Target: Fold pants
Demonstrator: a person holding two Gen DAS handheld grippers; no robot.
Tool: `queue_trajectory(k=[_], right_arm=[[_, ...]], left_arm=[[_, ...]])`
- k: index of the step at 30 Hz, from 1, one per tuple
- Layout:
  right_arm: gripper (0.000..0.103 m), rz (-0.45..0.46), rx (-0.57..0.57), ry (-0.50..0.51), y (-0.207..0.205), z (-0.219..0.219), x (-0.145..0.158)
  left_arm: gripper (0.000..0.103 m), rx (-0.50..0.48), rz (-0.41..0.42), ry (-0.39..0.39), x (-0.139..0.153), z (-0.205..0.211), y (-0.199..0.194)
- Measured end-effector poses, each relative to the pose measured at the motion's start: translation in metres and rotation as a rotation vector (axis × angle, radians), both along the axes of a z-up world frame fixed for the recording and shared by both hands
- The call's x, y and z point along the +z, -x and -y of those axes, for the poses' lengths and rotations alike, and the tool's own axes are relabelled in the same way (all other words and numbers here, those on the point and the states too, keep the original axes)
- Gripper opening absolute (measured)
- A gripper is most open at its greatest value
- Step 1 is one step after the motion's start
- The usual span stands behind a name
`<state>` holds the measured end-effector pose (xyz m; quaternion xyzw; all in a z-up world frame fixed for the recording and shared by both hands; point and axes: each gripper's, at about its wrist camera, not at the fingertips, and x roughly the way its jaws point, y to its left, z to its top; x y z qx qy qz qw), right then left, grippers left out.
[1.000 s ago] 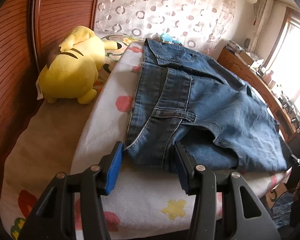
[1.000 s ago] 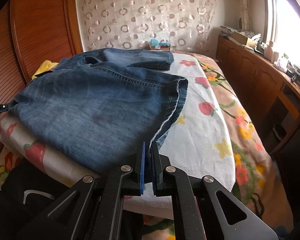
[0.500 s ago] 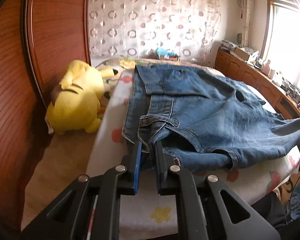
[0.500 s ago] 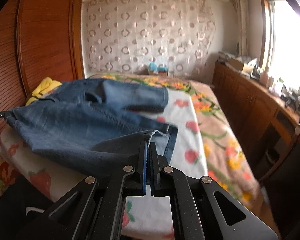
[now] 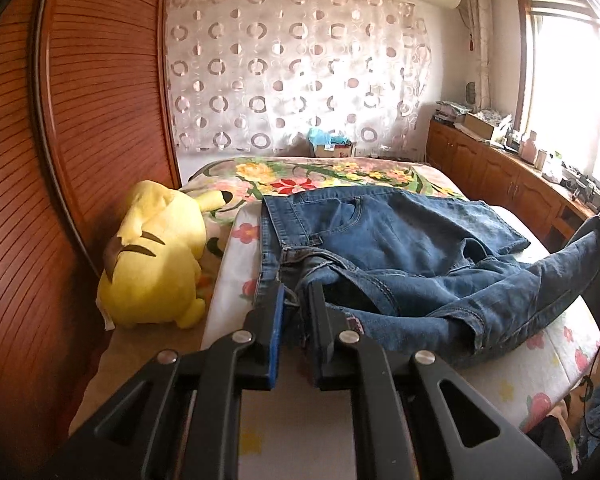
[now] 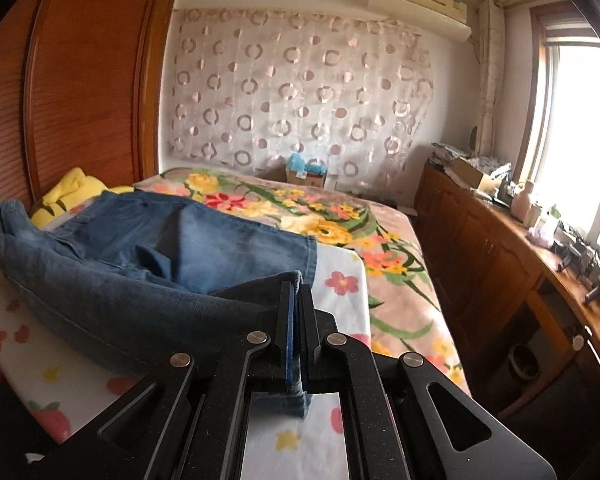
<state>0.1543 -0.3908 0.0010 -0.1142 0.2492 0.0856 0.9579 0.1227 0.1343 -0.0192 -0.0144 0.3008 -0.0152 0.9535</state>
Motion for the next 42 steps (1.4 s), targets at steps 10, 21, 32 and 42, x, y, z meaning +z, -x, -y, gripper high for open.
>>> queue_trajectory(k=[10, 21, 32, 42], right_arm=[[0.000, -0.029, -0.007, 0.001, -0.056, 0.004, -0.012], [0.000, 0.011, -0.005, 0.023, -0.114, 0.006, 0.005], [0.000, 0.069, -0.011, 0.079, -0.183, 0.001, 0.026], [0.000, 0.018, -0.065, 0.101, -0.258, -0.010, 0.001]], left_arm=[[0.008, 0.015, -0.014, -0.013, -0.002, 0.001, -0.045], [0.007, -0.002, 0.002, -0.033, 0.015, 0.006, -0.114], [0.007, 0.013, 0.037, -0.078, 0.042, 0.007, -0.207], [0.008, 0.035, -0.022, -0.075, 0.024, 0.004, -0.272]])
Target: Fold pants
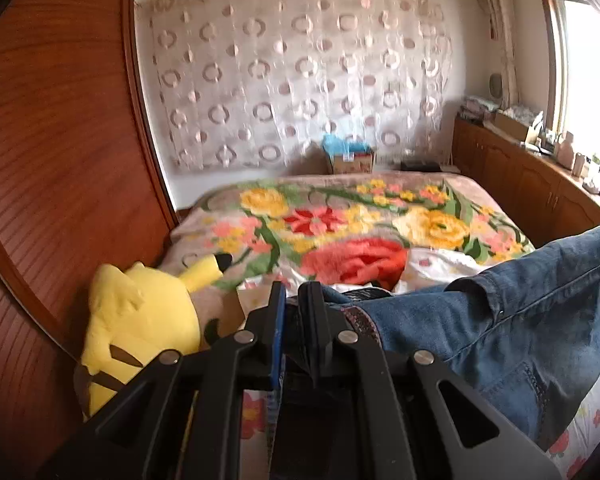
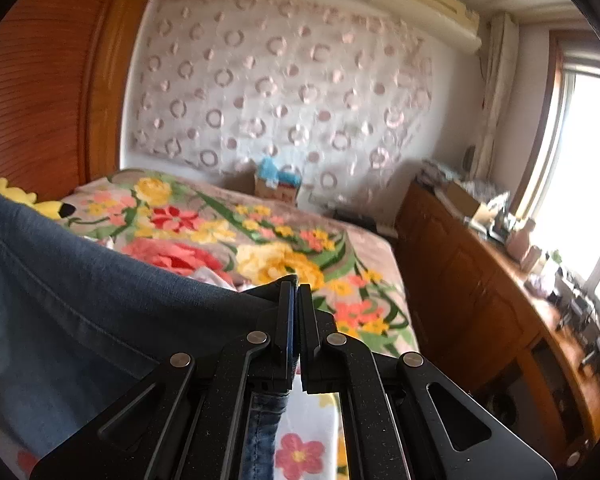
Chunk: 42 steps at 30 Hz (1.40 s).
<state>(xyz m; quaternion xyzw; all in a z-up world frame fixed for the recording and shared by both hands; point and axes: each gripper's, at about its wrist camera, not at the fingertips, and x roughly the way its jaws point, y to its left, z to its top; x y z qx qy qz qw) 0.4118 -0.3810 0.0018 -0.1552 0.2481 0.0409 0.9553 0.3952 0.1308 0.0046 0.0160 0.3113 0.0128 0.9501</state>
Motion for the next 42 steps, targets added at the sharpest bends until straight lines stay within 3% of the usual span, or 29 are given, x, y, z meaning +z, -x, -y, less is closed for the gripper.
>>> queue_trajectory(k=[4, 5, 6, 8, 10, 15, 20, 26, 36, 42], right_arm=[[0.000, -0.078, -0.011, -0.028, -0.018, 0.001, -0.022], [0.004, -0.099, -0.013, -0.039, -0.019, 0.002, -0.027], [0.009, -0.109, -0.025, -0.044, -0.018, 0.004, -0.030], [0.036, -0.116, -0.027, -0.066, -0.013, 0.007, -0.031], [0.046, -0.128, -0.010, -0.102, -0.004, 0.011, -0.029], [0.046, -0.182, 0.028, -0.130, 0.029, 0.012, -0.027], [0.046, -0.240, 0.053, -0.167, 0.059, 0.013, -0.031], [0.048, -0.314, 0.030, -0.180, 0.073, 0.015, -0.053], [0.049, -0.408, -0.074, -0.245, 0.061, 0.027, -0.093], [0.049, -0.454, -0.102, -0.236, 0.063, 0.025, -0.109]], left_arm=[[0.014, -0.002, -0.030, 0.039, -0.015, -0.001, 0.001], [0.015, -0.010, -0.040, 0.047, -0.019, -0.001, 0.004], [0.016, -0.022, -0.046, 0.060, -0.021, -0.002, 0.007], [0.025, -0.037, -0.058, 0.084, -0.025, -0.004, 0.015], [0.028, -0.049, -0.063, 0.094, -0.026, -0.003, 0.024], [0.041, -0.130, -0.058, 0.124, -0.031, 0.007, 0.055], [0.053, -0.201, -0.108, 0.145, -0.047, 0.024, 0.072], [0.054, -0.214, -0.167, 0.139, -0.069, 0.033, 0.075], [0.054, -0.178, -0.240, 0.132, -0.103, 0.026, 0.075], [0.054, -0.176, -0.240, 0.050, -0.116, 0.035, 0.075]])
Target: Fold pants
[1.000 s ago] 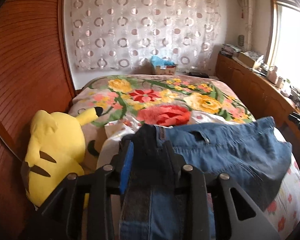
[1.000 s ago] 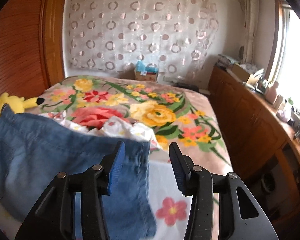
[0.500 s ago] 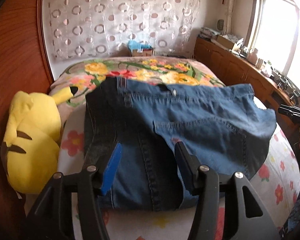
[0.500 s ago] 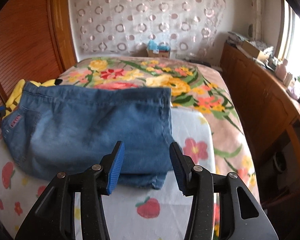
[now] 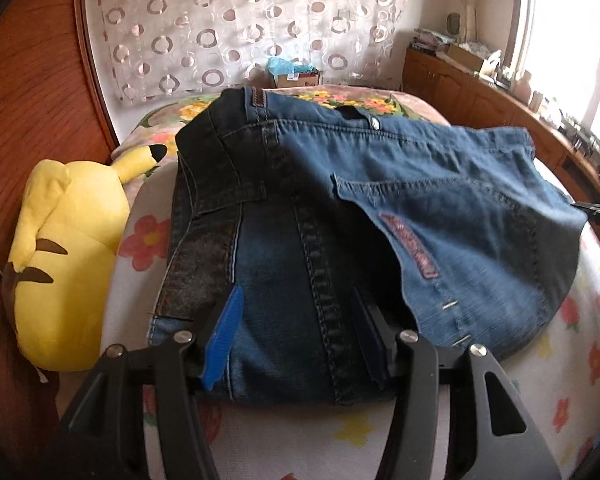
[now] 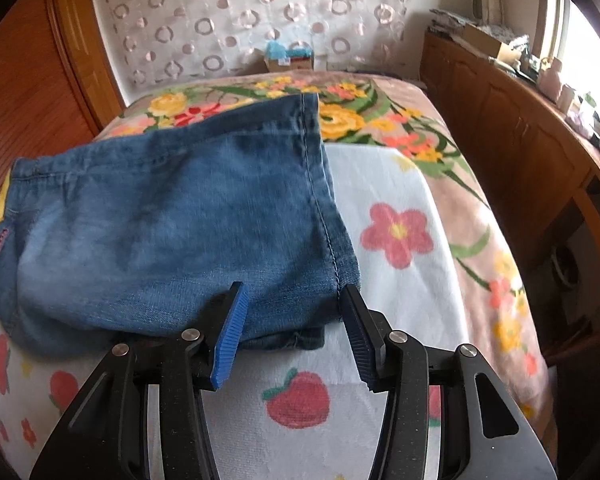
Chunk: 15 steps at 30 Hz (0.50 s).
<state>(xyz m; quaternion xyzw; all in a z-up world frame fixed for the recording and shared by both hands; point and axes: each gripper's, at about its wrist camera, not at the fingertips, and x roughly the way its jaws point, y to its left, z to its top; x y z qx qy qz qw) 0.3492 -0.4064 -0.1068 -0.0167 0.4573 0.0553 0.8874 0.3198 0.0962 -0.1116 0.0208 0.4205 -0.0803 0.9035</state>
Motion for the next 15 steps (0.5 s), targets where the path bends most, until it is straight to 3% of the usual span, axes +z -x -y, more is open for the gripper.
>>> queue_trajectory(k=[5, 15], right_arm=[[0.050, -0.014, -0.015, -0.005, 0.0000, 0.0029, -0.0062], [0.050, -0.014, -0.017, -0.046, 0.0089, 0.0027, -0.0050]], left_arm=[[0.054, -0.003, 0.020, -0.052, -0.0051, 0.0051, 0.0019], [0.055, 0.002, 0.031, -0.043, -0.0056, 0.0029, 0.0027]])
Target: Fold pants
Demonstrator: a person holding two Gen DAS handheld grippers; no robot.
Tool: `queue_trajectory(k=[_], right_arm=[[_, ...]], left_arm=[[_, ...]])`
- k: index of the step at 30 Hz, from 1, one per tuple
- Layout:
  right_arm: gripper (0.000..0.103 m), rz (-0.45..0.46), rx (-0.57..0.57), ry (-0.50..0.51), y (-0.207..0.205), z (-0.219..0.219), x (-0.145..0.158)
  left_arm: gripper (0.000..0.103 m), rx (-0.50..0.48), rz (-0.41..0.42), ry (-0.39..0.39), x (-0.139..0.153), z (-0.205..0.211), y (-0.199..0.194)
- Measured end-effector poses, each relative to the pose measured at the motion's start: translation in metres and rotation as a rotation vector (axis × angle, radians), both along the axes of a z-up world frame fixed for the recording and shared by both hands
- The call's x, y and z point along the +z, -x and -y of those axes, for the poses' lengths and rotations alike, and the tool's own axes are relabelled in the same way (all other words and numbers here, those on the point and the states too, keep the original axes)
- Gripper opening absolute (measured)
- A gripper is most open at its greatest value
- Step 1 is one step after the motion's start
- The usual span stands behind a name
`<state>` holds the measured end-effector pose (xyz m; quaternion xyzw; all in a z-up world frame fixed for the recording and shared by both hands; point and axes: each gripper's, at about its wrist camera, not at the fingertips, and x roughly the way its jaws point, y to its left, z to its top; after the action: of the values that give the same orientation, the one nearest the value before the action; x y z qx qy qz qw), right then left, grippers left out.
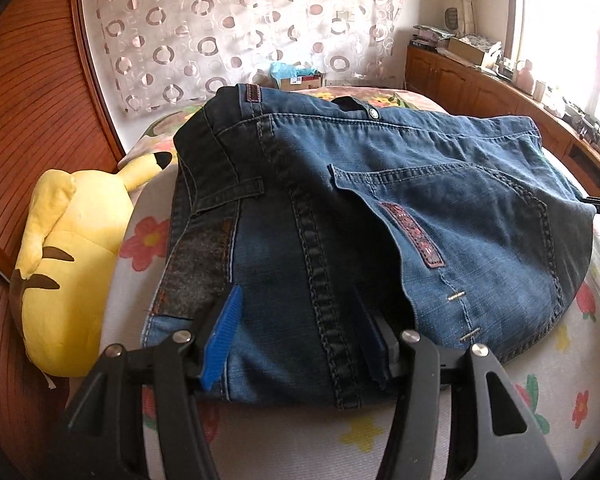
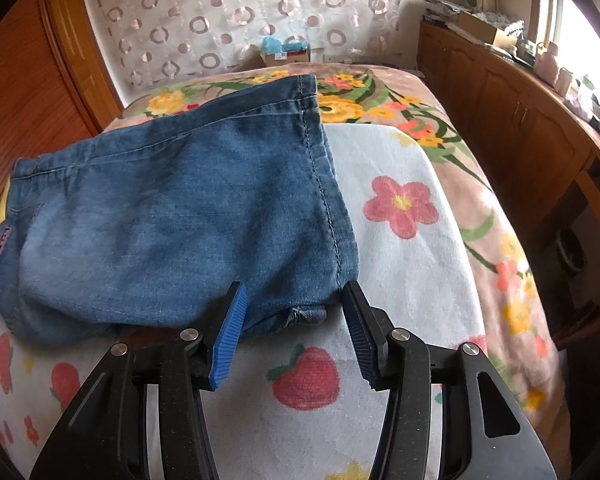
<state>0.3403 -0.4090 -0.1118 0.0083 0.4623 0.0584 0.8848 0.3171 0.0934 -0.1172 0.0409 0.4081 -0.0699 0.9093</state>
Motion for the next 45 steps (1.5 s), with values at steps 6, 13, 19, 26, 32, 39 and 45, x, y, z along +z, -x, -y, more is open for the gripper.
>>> queue_trajectory(k=[6, 13, 19, 26, 32, 39, 45], right_arm=[[0.031, 0.012, 0.017, 0.019, 0.003, -0.001, -0.002], [0.016, 0.041, 0.081, 0.016, 0.005, -0.004, -0.005], [0.015, 0.051, 0.087, 0.001, 0.007, -0.003, -0.005], [0.015, 0.052, 0.089, -0.011, 0.007, -0.001, -0.004], [0.014, 0.080, 0.110, -0.030, 0.009, 0.001, 0.000], [0.013, 0.162, 0.121, -0.031, 0.018, 0.001, 0.022], [0.013, 0.215, 0.122, -0.020, 0.029, 0.004, 0.046]], left_arm=[[0.055, 0.005, -0.010, 0.031, 0.004, -0.002, 0.002], [0.055, 0.071, 0.035, 0.122, 0.022, -0.032, 0.025], [0.055, 0.148, -0.016, 0.086, 0.008, -0.059, 0.025], [0.055, 0.154, -0.059, 0.065, -0.012, -0.061, 0.011], [0.034, 0.134, -0.041, 0.047, -0.007, -0.056, 0.011], [0.003, 0.108, 0.009, -0.002, 0.011, -0.045, 0.021], [0.002, 0.106, 0.069, 0.003, 0.039, -0.047, 0.040]])
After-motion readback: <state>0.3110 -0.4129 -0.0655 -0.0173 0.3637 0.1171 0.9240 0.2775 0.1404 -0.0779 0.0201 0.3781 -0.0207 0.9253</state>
